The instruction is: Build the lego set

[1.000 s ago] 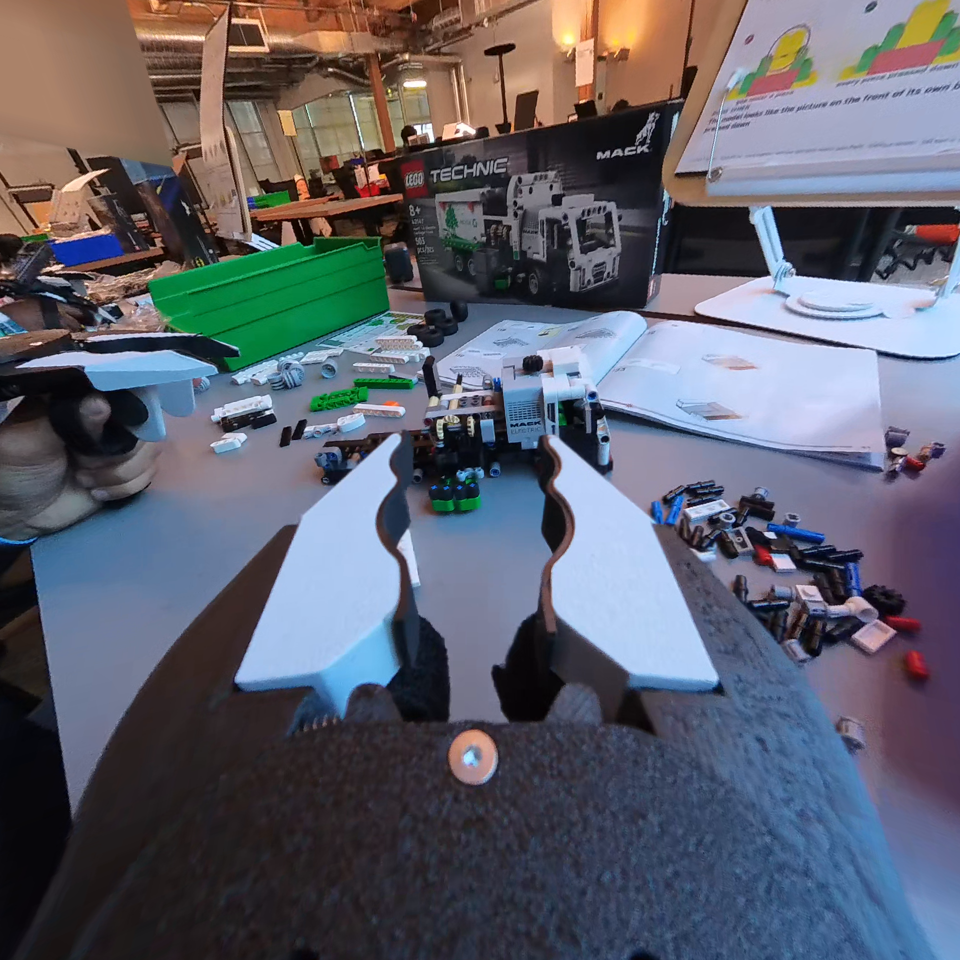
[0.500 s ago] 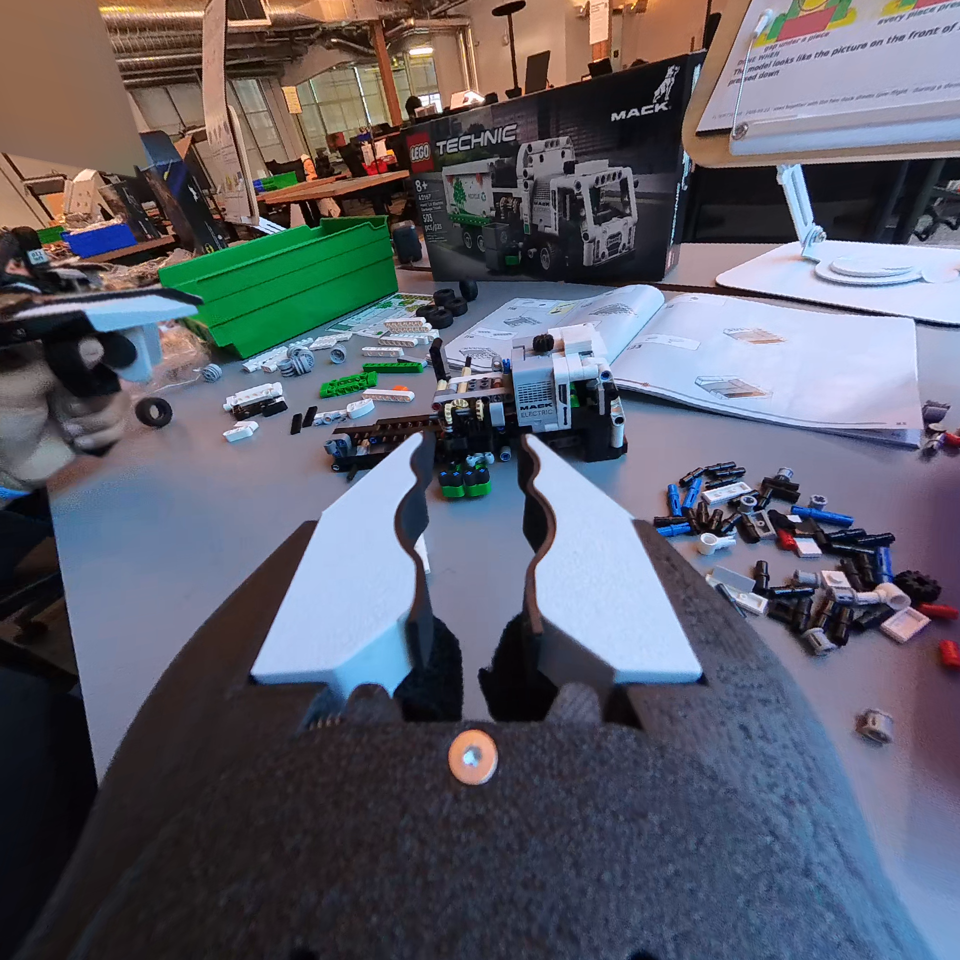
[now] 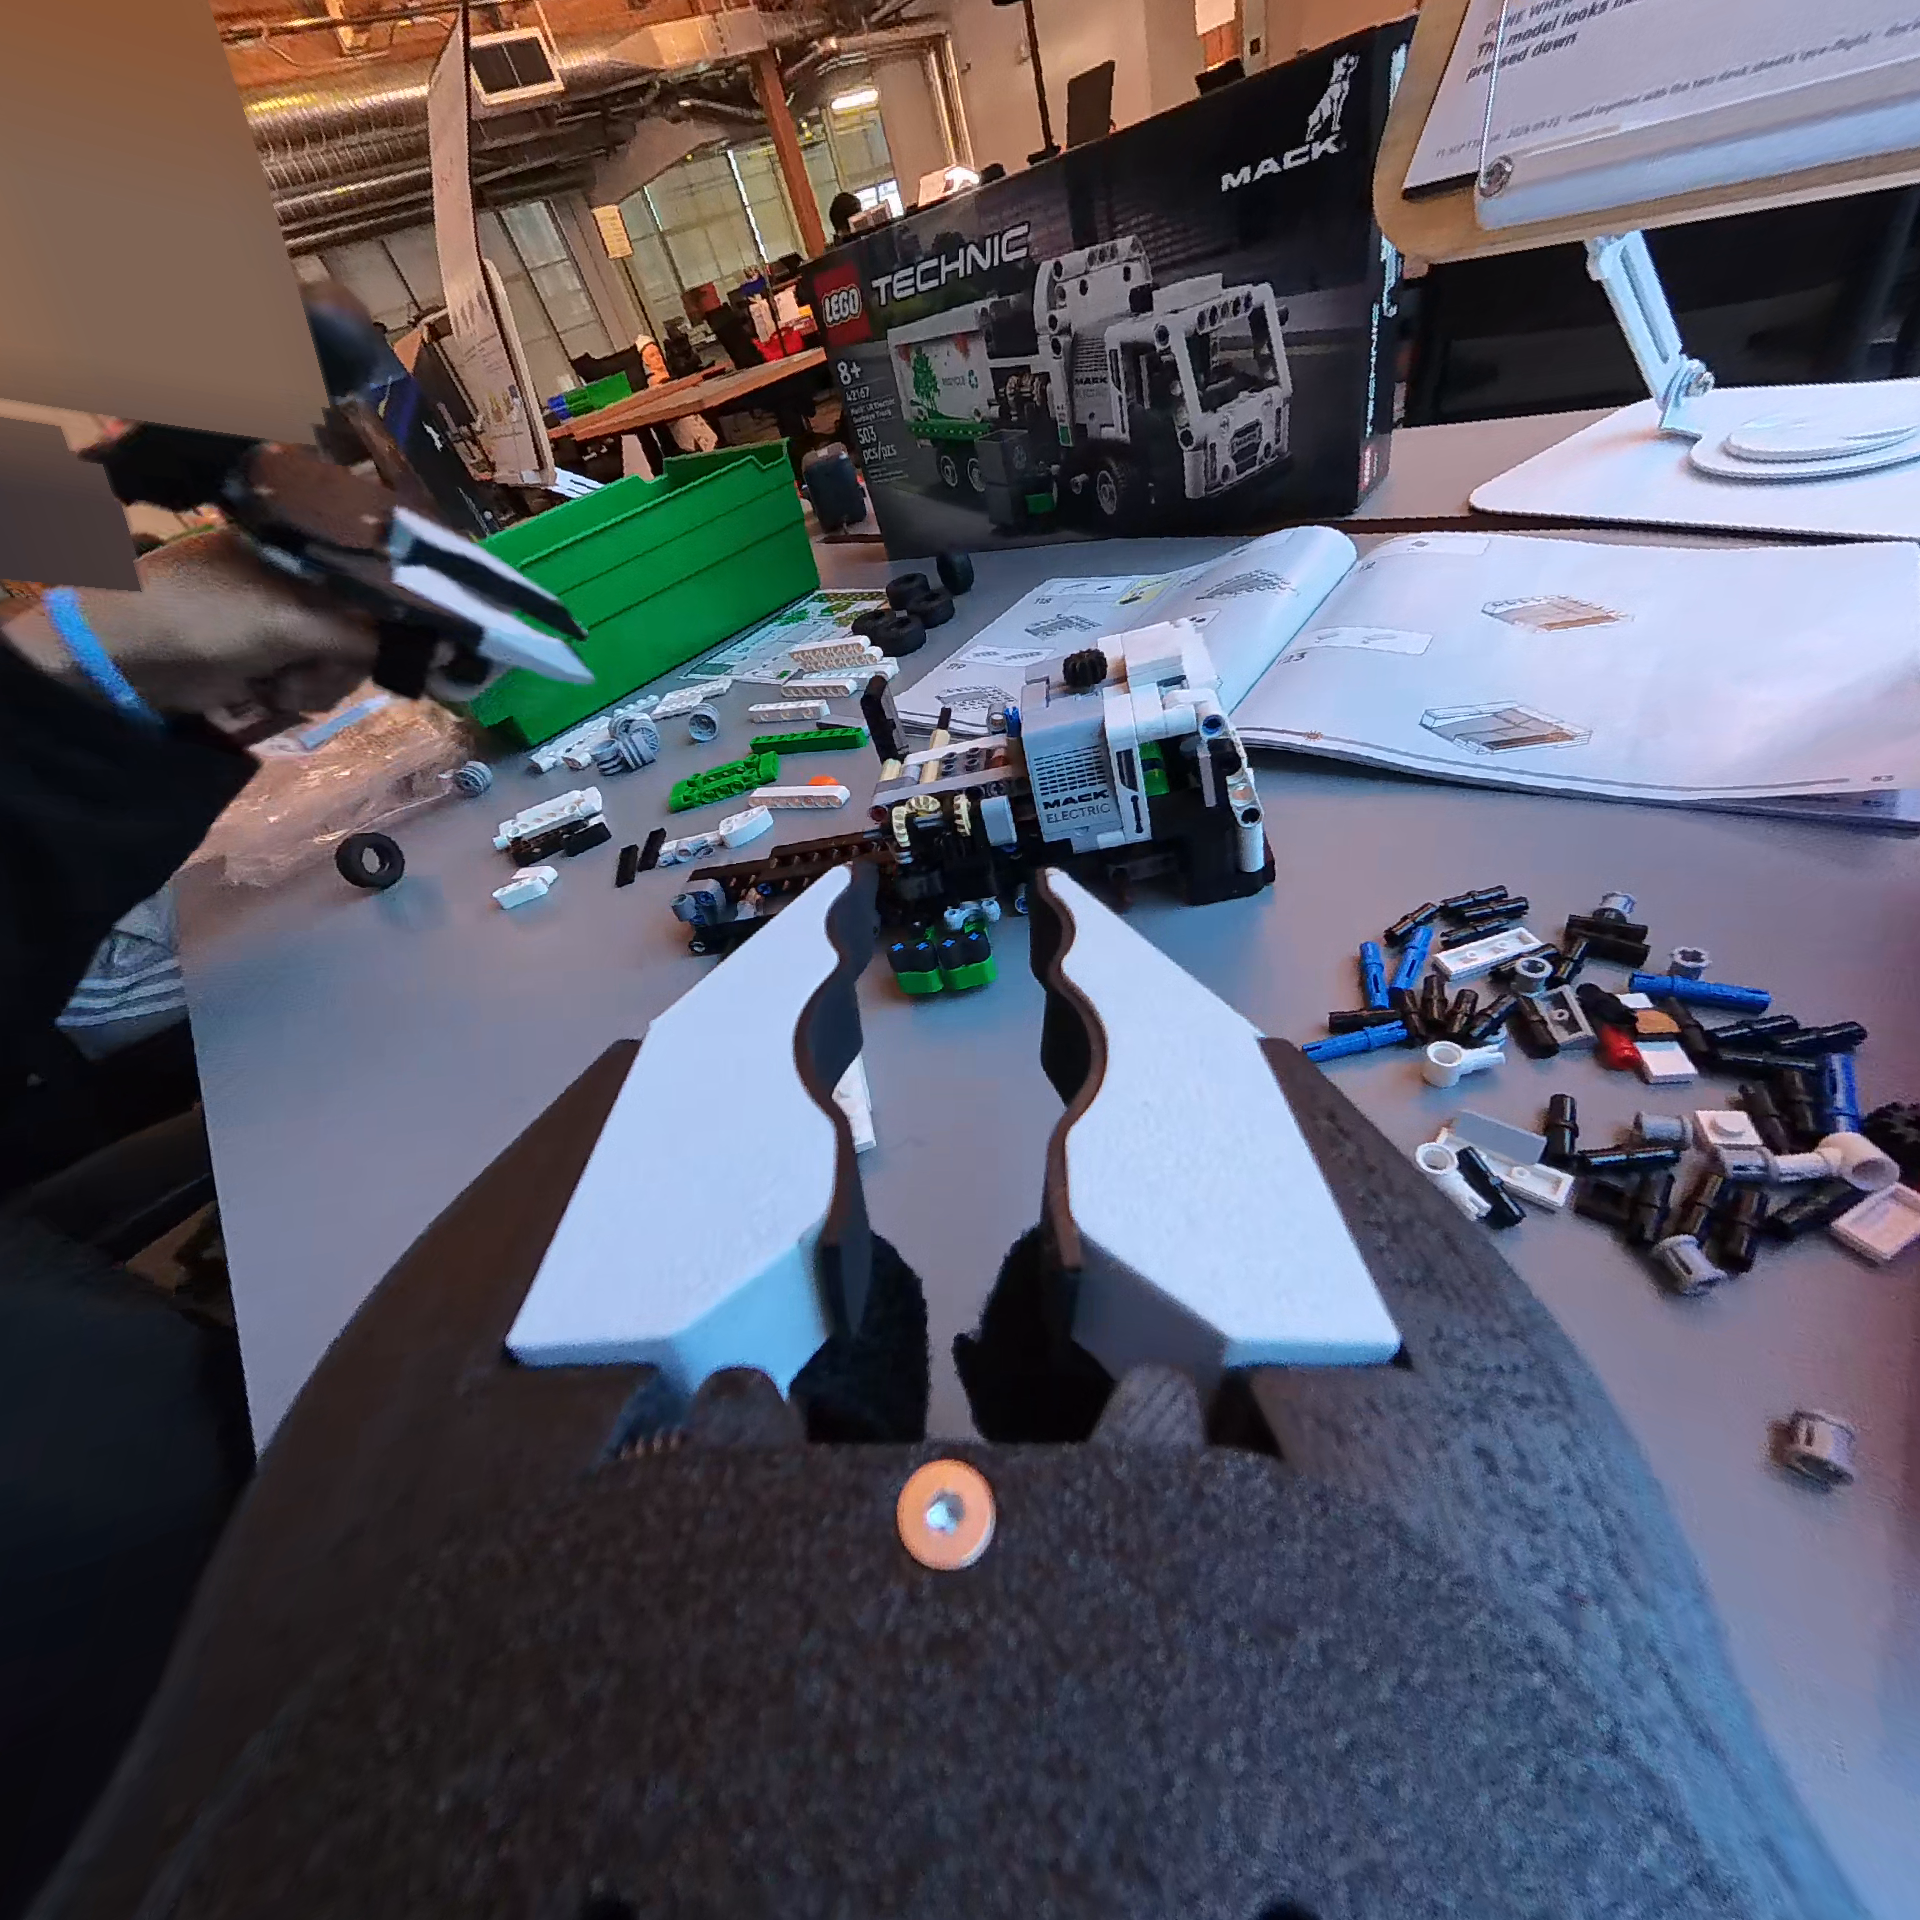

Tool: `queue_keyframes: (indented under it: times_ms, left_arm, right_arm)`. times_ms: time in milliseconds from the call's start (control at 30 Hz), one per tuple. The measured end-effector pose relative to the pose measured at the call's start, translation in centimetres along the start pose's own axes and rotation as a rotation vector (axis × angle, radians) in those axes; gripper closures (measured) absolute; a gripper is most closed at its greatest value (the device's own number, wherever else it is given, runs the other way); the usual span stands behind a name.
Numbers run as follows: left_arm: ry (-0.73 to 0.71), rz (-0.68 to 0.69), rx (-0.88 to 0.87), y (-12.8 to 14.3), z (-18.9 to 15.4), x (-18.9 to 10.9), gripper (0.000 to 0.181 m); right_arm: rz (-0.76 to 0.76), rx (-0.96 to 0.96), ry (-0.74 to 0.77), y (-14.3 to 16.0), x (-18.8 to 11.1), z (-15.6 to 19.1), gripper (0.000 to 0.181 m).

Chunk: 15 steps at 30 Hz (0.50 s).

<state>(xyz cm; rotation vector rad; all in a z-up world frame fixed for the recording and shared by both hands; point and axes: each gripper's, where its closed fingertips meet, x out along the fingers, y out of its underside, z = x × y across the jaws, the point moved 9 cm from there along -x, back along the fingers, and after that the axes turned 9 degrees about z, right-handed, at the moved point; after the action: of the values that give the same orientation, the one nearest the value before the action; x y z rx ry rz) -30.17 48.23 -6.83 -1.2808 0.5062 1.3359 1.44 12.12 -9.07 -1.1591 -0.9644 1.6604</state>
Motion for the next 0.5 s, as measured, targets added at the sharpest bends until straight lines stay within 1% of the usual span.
queue_keyframes:
  times_ms: [67,167,267,333,500]
  left_arm:
    - [0.076,0.07,0.006,-1.2,0.9,1.7,0.142]
    - [0.182,0.161,-0.028,-2.2,1.8,3.8,0.143]
    - [0.223,0.191,-0.049,-2.6,2.0,4.9,0.148]
    - [0.246,0.204,-0.072,-2.6,1.9,5.4,0.147]
    - [0.306,0.2,-0.12,-2.7,1.2,6.0,0.15]
  right_arm:
    - [-0.004,0.008,-0.004,0.0,0.0,-0.1,0.152]
    - [-0.017,0.023,-0.011,0.0,-0.2,-0.2,0.152]
    - [-0.021,0.039,-0.022,-0.1,-0.2,-0.4,0.152]
    - [-0.02,0.045,-0.034,-0.1,-0.2,-0.4,0.152]
    - [-0.019,0.061,-0.057,-0.1,-0.1,-0.5,0.152]
